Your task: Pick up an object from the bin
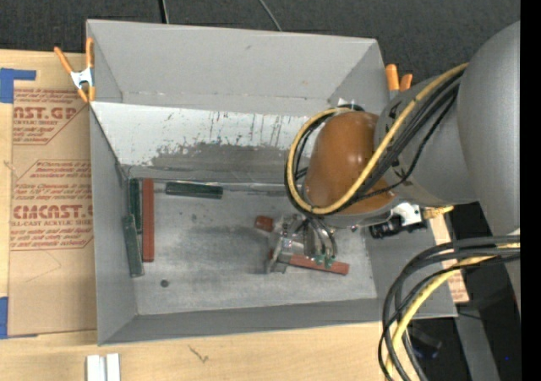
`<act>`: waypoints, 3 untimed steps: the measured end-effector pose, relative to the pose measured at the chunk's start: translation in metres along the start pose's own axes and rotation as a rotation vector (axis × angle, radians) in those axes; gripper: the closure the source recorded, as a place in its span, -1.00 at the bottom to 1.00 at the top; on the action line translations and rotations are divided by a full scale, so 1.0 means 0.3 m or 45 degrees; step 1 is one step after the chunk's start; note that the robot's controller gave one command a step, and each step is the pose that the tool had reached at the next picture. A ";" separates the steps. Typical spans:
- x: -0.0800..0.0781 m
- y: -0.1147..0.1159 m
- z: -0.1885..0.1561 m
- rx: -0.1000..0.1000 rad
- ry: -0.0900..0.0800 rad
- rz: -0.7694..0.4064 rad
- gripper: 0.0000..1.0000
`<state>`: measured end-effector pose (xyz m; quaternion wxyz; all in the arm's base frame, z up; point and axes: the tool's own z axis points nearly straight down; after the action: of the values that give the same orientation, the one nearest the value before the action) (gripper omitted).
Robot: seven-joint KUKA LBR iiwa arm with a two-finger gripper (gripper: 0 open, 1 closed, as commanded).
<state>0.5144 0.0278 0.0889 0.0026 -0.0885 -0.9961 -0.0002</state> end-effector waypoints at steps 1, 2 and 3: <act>0.011 -0.056 -0.654 0.002 -0.020 -0.459 1.00; 0.010 -0.056 -0.648 0.001 -0.019 -0.457 1.00; 0.039 -0.083 -0.699 0.000 -0.003 -0.681 1.00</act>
Offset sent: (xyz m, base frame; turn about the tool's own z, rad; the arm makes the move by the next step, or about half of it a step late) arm 0.0000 0.0000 0.0000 0.0000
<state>0.4997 0.0051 0.2987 0.0014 0.1779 -0.9840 -0.0007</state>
